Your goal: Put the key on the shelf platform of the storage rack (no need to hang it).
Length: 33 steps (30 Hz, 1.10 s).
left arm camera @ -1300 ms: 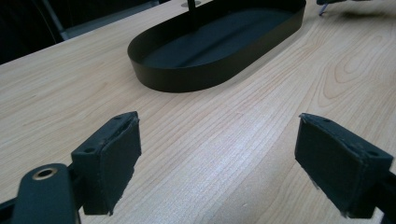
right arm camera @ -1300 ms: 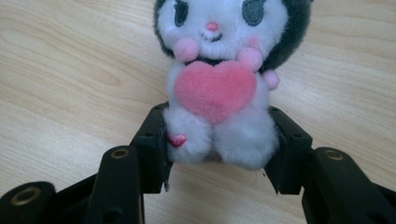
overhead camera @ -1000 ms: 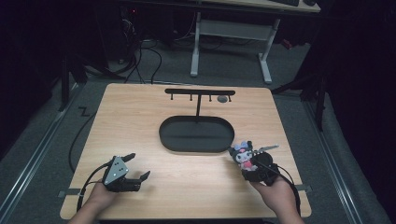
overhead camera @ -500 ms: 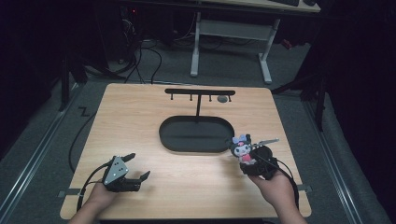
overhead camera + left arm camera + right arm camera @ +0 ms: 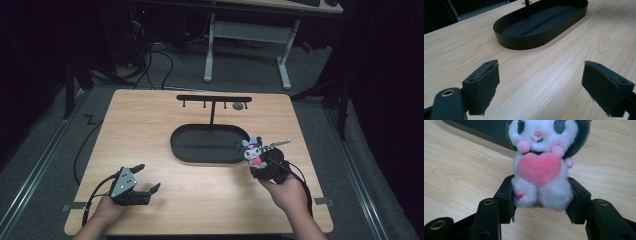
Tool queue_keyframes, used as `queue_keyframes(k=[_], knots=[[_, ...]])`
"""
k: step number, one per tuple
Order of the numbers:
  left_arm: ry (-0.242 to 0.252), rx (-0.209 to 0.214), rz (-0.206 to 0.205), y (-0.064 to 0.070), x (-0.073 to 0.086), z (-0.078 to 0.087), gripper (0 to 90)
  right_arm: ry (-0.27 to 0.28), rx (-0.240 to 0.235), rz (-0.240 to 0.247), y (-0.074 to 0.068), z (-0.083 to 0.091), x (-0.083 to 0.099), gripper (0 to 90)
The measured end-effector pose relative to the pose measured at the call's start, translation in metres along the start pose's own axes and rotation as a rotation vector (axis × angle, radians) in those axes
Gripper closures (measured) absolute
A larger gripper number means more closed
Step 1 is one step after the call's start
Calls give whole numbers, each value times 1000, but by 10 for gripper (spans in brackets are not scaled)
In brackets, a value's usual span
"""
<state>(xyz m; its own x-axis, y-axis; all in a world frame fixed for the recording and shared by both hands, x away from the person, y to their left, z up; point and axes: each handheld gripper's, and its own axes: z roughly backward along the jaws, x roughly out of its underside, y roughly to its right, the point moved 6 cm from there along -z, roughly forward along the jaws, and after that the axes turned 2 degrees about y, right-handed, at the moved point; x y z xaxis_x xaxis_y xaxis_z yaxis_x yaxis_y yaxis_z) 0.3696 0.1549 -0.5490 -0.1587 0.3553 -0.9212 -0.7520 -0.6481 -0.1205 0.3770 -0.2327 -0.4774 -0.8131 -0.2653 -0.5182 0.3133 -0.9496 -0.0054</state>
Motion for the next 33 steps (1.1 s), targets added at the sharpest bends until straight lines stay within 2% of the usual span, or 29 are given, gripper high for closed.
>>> queue_keyframes(k=[10,21,23,33], knots=[[0,-2,-1,0,0,0,154,21,3,8,0,-1,-15,491],[-4,3,2,0,0,-1,154,10,0,1,-2,-7,-22,491],[-4,5,-7,1,0,-1,154,10,6,5,-3,-9,-24,492],[-4,4,-1,0,0,-1,154,7,6,19,-10,-17,-35,492]])
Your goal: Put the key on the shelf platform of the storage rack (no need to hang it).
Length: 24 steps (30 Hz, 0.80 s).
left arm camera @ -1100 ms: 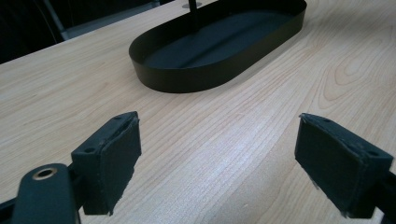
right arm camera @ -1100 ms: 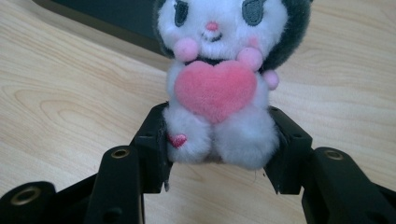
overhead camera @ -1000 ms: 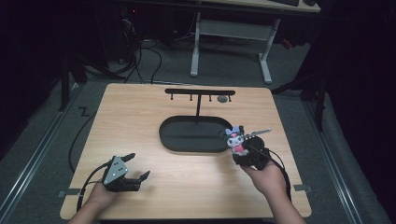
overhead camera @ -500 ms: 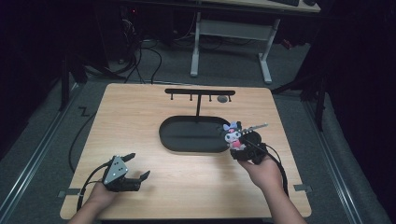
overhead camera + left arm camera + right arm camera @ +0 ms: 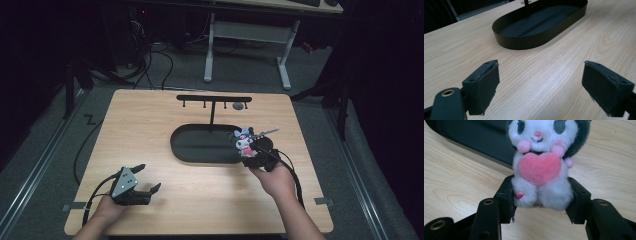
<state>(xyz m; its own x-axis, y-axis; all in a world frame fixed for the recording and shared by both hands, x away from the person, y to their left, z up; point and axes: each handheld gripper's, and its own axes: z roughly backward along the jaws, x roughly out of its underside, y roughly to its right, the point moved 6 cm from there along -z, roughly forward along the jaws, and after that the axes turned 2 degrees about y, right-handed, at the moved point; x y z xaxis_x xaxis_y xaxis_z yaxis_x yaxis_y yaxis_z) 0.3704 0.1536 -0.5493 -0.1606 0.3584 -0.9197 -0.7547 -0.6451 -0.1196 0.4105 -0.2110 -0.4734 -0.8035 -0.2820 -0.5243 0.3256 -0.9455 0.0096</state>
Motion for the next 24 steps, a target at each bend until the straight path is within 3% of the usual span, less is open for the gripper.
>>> queue_keyframes(k=[15,24], knots=[[-1,2,-3,0,0,1,154,-5,-5,31,-14,-17,-19,492],[1,2,-3,0,0,1,154,-15,-11,17,-18,-32,-29,492]])
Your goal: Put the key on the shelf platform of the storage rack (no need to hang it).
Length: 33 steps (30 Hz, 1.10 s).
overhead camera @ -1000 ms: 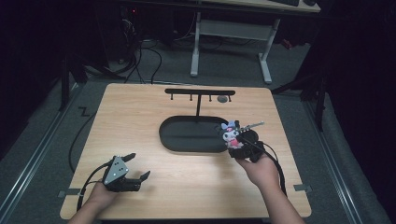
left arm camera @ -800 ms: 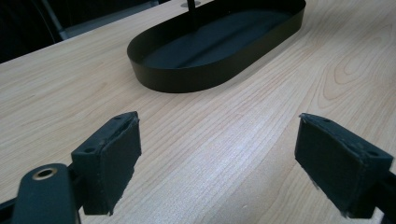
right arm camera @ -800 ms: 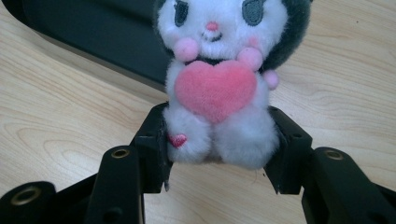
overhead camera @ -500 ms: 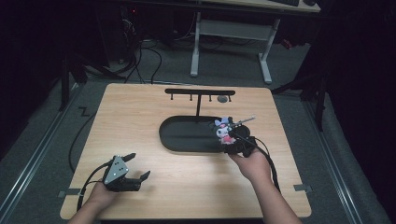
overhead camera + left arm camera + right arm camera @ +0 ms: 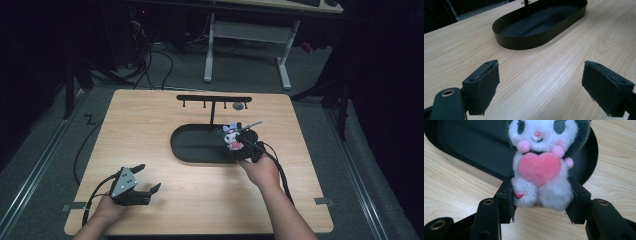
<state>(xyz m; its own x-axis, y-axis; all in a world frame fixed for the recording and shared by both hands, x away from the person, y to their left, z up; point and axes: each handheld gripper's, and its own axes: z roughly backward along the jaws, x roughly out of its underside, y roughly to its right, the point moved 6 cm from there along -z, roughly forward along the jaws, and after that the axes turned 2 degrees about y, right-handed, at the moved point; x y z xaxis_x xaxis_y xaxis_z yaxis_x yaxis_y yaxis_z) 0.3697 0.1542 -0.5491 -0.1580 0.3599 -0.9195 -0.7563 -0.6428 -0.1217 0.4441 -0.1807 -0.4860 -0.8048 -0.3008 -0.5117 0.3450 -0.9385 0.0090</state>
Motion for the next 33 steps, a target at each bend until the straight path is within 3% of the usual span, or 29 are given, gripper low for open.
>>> queue_keyframes(k=[12,24,29,33], knots=[[5,-1,7,-1,0,1,154,-19,-11,-28,1,-30,-14,492],[8,-1,11,-1,0,2,154,-33,-25,-63,4,-46,-20,491],[7,1,11,-1,0,1,154,-57,-29,-35,-1,-43,-14,491],[8,-1,5,0,0,1,154,-56,-35,-48,0,-38,-7,490]])
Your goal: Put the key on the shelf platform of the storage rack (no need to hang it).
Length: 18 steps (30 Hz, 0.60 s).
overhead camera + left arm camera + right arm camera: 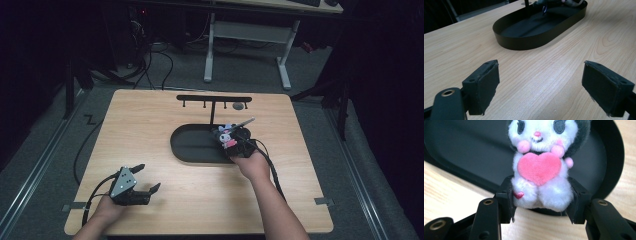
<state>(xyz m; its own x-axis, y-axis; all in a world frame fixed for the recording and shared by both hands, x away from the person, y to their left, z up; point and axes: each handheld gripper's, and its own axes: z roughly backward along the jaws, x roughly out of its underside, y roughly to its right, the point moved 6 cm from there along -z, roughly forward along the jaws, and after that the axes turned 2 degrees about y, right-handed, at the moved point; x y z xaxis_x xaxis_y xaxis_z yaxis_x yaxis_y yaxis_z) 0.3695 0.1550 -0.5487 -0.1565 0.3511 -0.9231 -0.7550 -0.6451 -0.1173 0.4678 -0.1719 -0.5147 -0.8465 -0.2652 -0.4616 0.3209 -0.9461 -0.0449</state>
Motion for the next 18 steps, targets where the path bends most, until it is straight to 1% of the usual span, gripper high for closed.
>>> queue_keyframes(k=[4,7,8,14,17,18], knots=[[-1,-2,-2,0,0,0,154,-12,1,-8,5,1,8,490],[-1,-2,1,0,0,0,154,-10,-5,-22,8,0,11,489],[-3,-1,1,0,0,0,154,-19,-3,-22,9,0,12,489],[-4,-4,0,0,0,0,154,-20,-8,-20,9,-6,12,488],[-1,-3,1,0,0,0,154,-30,-11,-31,7,-11,10,487],[-1,-3,1,0,0,0,154,-32,-9,-25,7,-13,9,487]])
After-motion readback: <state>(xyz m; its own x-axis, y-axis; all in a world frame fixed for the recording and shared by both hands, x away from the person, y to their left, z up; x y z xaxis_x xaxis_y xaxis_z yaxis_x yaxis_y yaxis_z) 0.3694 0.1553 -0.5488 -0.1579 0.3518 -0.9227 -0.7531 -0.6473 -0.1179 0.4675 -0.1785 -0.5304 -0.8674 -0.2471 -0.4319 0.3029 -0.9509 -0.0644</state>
